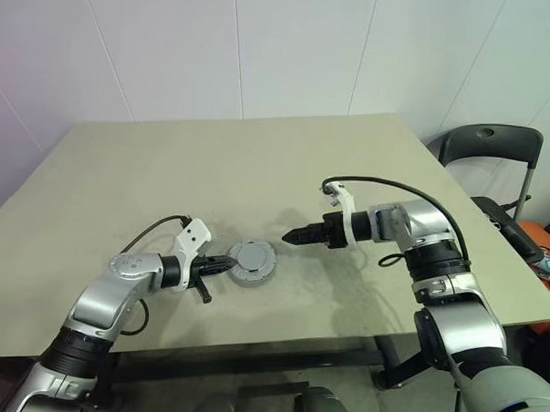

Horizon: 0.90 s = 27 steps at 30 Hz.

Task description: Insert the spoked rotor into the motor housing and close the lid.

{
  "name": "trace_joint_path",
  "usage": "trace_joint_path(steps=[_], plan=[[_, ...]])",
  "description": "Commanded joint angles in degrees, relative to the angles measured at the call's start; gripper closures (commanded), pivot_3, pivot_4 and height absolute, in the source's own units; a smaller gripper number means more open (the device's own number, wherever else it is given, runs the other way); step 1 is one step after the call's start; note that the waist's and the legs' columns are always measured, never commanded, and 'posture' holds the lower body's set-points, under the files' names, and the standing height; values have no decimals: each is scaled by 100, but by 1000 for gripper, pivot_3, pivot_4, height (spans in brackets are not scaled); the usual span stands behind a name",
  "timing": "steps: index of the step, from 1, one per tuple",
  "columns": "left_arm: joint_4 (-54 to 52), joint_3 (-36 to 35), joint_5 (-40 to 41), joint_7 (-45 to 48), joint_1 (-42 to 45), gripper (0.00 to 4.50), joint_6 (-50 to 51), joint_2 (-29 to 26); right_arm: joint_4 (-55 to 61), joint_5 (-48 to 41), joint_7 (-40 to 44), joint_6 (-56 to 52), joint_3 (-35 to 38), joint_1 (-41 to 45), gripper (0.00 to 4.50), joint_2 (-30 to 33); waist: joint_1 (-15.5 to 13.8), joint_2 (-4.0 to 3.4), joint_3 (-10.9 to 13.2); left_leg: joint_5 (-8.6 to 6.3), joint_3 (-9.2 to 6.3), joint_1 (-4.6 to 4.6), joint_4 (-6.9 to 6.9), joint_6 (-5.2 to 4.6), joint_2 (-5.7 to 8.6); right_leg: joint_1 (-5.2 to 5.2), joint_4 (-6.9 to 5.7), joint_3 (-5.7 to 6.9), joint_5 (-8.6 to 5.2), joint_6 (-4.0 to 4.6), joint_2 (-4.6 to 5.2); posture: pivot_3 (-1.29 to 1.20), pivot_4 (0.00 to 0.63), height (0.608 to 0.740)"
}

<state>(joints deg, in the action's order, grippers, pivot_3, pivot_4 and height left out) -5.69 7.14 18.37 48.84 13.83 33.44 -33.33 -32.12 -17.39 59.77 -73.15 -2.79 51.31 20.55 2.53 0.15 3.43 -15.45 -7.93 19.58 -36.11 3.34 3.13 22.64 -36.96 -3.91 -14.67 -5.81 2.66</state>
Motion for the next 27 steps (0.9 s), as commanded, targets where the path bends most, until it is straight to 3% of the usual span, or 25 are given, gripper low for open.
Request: trace_joint_path(steps=[1,12,27], plan=[[-99,14,-36,63,18,4500,-5,-81,-110,-363,-435,-642,451,134,19,-305,7,0,0,0,0,0,0,0,0,0,0,0,0,-1,0,0,0,740],[-259,-85,13,151,-105,4500,11,-220,-580,-732,-1565,-1214,1369,-9,19,-897,5,0,0,0,1,13,0,0,1,9,3,-1,4,-6,1,0,0,740],[-386,-121,122,152,-226,4500,71,-354,-660,-1165,-2136,-1330,1798,-391,19,-1340,150,0,0,0,3,1,1,0,-4,0,0,-1,-4,-16,-5,0,0,740]])
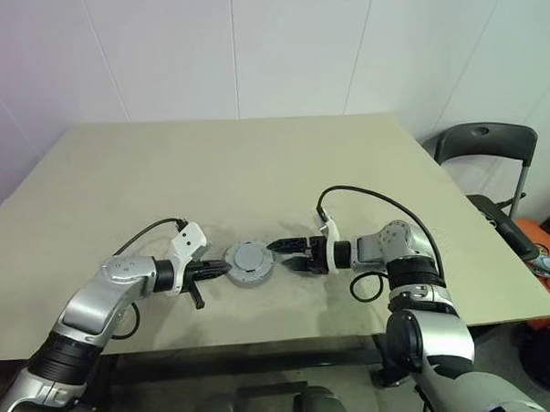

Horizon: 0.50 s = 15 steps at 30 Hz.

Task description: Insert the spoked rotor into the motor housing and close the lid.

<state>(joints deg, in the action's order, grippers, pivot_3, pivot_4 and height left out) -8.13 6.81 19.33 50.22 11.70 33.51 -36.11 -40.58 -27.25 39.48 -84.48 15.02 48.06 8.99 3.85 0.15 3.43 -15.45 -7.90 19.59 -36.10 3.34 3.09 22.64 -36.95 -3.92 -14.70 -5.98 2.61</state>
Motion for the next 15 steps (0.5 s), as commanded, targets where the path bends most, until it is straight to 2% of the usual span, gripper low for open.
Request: trace_joint_path(steps=[1,9,12,15], plan=[[-146,-91,28,14,-16,4500,68,-80,250,-196,-139,-208,-9,-94,19,-210,30,0,0,0,0,0,1,0,0,1,0,0,0,0,0,0,0,740],[-147,-134,38,41,-8,4500,107,-107,426,-397,-315,-303,77,-54,19,-333,25,-1,1,0,-1,1,3,0,-1,3,0,-1,0,-1,0,0,0,740],[-172,-156,48,43,-35,4500,119,-114,408,-411,-365,-251,55,-88,534,-362,24,-1,1,0,-1,3,3,0,-1,4,1,-1,0,-1,0,0,0,740],[-181,-186,56,46,-71,4500,123,-122,401,-451,-438,-241,125,-74,1553,-408,26,-1,1,0,-1,6,4,0,-1,8,1,-1,0,0,0,0,0,740]])
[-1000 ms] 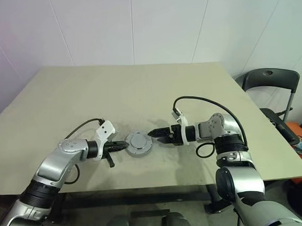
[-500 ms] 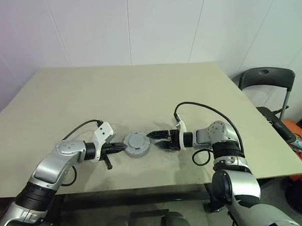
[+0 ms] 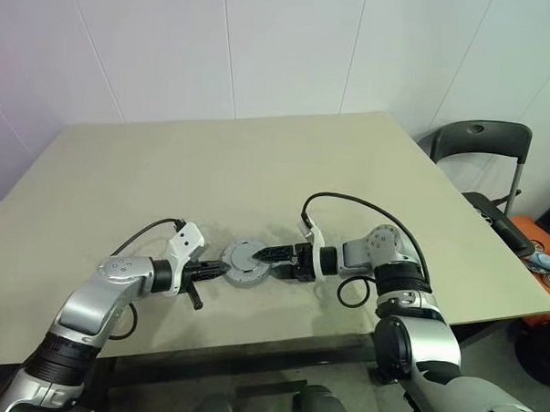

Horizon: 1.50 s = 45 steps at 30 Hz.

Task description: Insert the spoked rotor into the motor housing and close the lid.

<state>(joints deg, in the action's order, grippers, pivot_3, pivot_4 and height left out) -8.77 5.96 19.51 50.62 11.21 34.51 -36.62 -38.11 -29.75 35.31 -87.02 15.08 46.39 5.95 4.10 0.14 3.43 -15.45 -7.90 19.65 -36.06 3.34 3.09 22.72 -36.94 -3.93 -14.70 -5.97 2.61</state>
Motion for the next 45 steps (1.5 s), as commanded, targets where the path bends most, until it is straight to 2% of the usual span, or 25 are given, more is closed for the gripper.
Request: trace_joint_path(steps=[1,4,5,6,11,14,20,24,31,37,43,45], plan=[[-119,-109,41,4,-31,4500,23,-71,142,-206,-51,29,145,106,1852,-123,2,-1,0,0,0,2,0,0,0,2,0,0,0,0,0,0,0,740],[-124,-129,56,-3,-64,4500,22,-71,126,-219,-118,64,197,128,2874,-177,4,-2,1,0,-1,2,0,0,0,3,-1,0,0,1,0,0,0,740],[-138,-133,57,-8,-82,4500,22,-69,144,-232,-139,61,202,118,3137,-189,0,-3,1,0,0,1,0,0,0,2,-1,0,0,0,0,0,0,740],[-147,-138,59,-13,-98,4500,21,-67,162,-249,-156,58,200,105,3199,-199,-2,-2,1,0,0,-1,0,0,0,0,-1,0,-1,-1,0,0,0,740],[-186,-216,131,-66,-161,4500,37,-14,248,-303,-252,167,251,74,3199,-241,4,-3,1,0,0,-2,-1,0,-1,0,-2,0,-2,-2,-2,0,0,740],[-297,-509,436,-126,-252,4500,128,95,342,-380,-242,161,257,92,3199,-224,10,-4,2,0,0,-3,0,0,-3,1,-3,0,-2,-3,-3,0,0,740],[-660,-1903,1658,-886,-429,4500,674,771,421,-463,-214,182,311,190,3199,-163,0,-3,3,0,-8,43,-11,0,-5,40,-5,3,8,8,-1,0,0,740],[-924,-2448,2216,-1360,-692,4500,1012,1052,417,-504,-203,225,327,245,3199,-158,-2,-3,3,0,-8,65,-9,0,-3,61,-2,0,12,14,4,0,0,740],[-478,-3689,4034,-2523,-725,4500,1780,1794,486,-621,-146,268,390,350,3199,-145,-12,-1,2,0,-7,71,-17,0,0,62,-2,3,12,13,5,0,0,740],[-305,-3881,4749,-2820,-1064,4500,1847,2159,568,-704,-113,197,454,386,3199,6,-13,0,2,0,-4,74,-14,0,3,62,5,3,12,14,5,0,0,740],[-139,-3899,5853,-2882,-1384,4500,2126,2309,747,-872,-72,31,546,463,3199,208,-11,0,2,0,-3,76,-12,0,3,62,10,3,11,15,5,0,0,740],[-27,-3953,6110,-2945,-1394,3954,2096,2322,777,-922,-69,-22,579,517,3199,272,-11,0,2,0,-2,75,-14,0,3,62,10,3,11,17,4,0,0,740]])
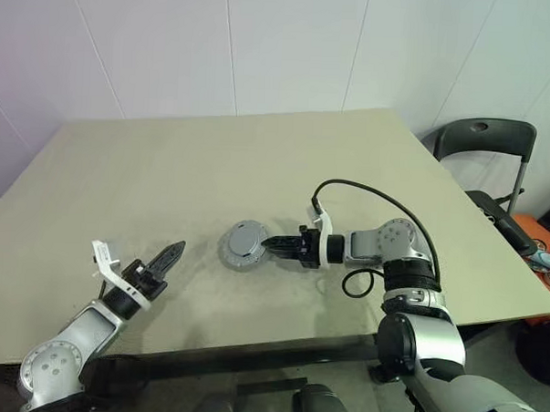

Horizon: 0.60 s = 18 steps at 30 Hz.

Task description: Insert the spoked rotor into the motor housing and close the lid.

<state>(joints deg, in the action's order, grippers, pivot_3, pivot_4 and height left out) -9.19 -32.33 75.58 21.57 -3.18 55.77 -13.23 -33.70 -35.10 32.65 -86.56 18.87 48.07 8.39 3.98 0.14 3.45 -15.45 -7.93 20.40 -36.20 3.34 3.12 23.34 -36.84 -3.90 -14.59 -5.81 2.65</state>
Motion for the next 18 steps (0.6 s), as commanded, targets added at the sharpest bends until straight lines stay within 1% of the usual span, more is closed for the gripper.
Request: trace_joint_path(steps=[1,4,6,12,18], plan=[[40,-109,579,-38,16,3591,-28,-35,347,-407,197,-93,217,377,3199,56,1,0,0,0,0,-1,0,0,-1,0,0,0,-1,1,-2,0,0,740],[108,11,922,-22,-106,2701,110,-54,388,-476,199,-158,273,479,3199,123,5,0,0,0,2,-2,1,0,-1,-1,0,0,-1,2,-3,0,0,740],[114,97,1137,-3,-162,2008,183,-51,443,-536,198,-230,307,554,3199,157,-1,0,0,0,2,0,3,0,-1,-1,6,-1,-1,2,-2,0,0,740],[222,290,1462,-10,-172,27,238,-116,605,-700,178,-441,422,717,3199,177,-7,0,0,0,2,5,5,0,0,-4,22,-1,0,4,0,0,0,740],[232,396,1770,-33,-86,0,195,-153,746,-848,121,-590,478,785,3199,150,-7,0,0,0,2,6,8,0,0,-4,28,-1,-1,5,0,0,0,740]])
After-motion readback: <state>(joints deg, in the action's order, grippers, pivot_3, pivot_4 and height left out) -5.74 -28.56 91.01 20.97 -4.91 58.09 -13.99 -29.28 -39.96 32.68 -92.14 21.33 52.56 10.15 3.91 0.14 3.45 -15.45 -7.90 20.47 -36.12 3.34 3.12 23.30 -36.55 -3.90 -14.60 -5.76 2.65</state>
